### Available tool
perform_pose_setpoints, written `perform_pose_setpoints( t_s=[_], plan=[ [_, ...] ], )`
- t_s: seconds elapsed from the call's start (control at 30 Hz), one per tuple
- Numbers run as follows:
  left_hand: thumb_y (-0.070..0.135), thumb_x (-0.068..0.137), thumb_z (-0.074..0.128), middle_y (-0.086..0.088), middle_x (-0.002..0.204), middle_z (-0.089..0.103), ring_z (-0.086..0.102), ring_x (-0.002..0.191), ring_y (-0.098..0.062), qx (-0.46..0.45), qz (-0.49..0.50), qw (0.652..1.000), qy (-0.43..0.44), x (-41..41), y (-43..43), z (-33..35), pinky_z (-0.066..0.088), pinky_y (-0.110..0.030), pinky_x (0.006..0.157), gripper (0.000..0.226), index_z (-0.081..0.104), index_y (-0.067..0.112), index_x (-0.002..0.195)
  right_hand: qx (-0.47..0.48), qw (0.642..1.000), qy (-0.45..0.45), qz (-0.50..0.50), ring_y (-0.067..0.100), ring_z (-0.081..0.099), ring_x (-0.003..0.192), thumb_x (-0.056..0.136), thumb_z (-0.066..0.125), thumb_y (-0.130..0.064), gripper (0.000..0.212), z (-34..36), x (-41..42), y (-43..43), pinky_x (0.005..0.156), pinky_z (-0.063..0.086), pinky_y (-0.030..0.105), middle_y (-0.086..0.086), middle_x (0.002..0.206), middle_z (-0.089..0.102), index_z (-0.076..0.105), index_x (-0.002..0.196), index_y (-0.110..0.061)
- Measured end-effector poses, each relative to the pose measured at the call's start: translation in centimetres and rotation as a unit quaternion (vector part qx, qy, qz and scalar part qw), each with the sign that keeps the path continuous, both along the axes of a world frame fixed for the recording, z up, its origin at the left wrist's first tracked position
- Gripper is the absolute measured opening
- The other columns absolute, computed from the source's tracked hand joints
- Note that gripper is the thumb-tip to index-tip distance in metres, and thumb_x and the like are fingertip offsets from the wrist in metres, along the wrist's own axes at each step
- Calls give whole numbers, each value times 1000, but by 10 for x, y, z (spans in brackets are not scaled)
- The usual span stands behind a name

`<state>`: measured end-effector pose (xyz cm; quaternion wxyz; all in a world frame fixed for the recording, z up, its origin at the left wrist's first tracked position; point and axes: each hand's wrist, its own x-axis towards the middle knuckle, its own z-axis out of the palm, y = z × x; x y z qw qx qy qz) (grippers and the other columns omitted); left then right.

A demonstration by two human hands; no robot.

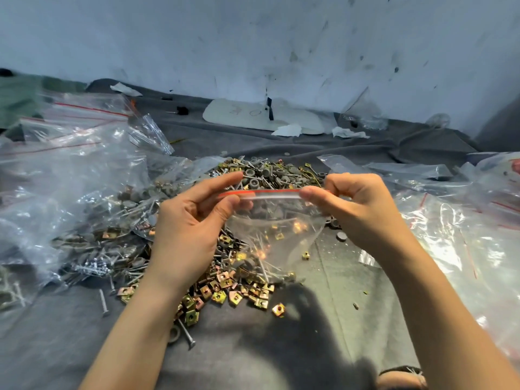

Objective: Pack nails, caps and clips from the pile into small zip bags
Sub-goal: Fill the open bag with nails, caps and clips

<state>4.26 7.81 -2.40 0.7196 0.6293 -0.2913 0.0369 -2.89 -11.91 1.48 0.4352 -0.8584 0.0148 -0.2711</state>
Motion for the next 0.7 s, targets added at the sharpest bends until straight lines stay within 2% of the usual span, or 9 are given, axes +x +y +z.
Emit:
perform_pose_setpoints(
  t_s=[0.13, 0.27, 0.37, 0.43, 0.53, 0.7],
  plan=[
    [25, 79, 65, 5, 93, 77, 73, 92, -12, -8, -16, 999, 44, -1, -2, -3, 53, -15, 79, 32, 68, 34, 110, 86, 996, -10, 22, 2, 26, 37, 76, 69, -35, 47, -5, 7, 6, 39, 22, 9, -12, 38, 34, 40, 48, -12],
    [23, 74, 70, 1, 93, 77, 73, 90, -15, -2, -30, 996, 80, -4, -6, -2, 53, -14, 74, 30, 72, 36, 100, 73, 996, 12, 57, 1, 31, 40, 78, 68, -38, 40, -7, 8, 8, 40, 23, 11, -14, 41, 40, 56, 59, -5],
    [24, 71, 71, 3, 92, 77, 73, 87, -15, 5, -5, 997, 82, -7, -11, 1, 54, -14, 70, 19, 76, 34, 86, 47, 996, 30, 66, 2, 34, 46, 83, 67, -38, 32, -8, 6, 6, 44, 25, 14, -11, 50, 45, 64, 65, -11],
    [22, 72, 70, 3, 90, 77, 73, 85, -12, 14, -18, 996, 81, -9, -13, 7, 53, -13, 68, 19, 77, 35, 84, 17, 998, 26, 52, 1, 36, 48, 87, 65, -33, 28, -7, 4, 5, 47, 27, 15, -12, 52, 47, 64, 65, -17],
    [14, 77, 68, 3, 90, 77, 73, 83, -9, 15, -40, 997, 72, -9, -19, 20, 53, -12, 67, 24, 74, 25, 98, -1, 1000, -8, 13, 0, 43, 49, 90, 63, -26, 25, -5, 1, 4, 48, 30, 13, -17, 52, 51, 61, 66, -20],
    [15, 81, 65, -6, 106, 74, 72, 95, -14, 30, -88, 991, 93, -4, -25, 38, 56, -18, 74, 42, 64, 15, 123, 78, 993, -93, 13, -1, 45, 54, 88, 66, -21, 23, 2, -7, 6, 52, 34, 12, -9, 59, 55, 62, 67, -14]
  ],
)
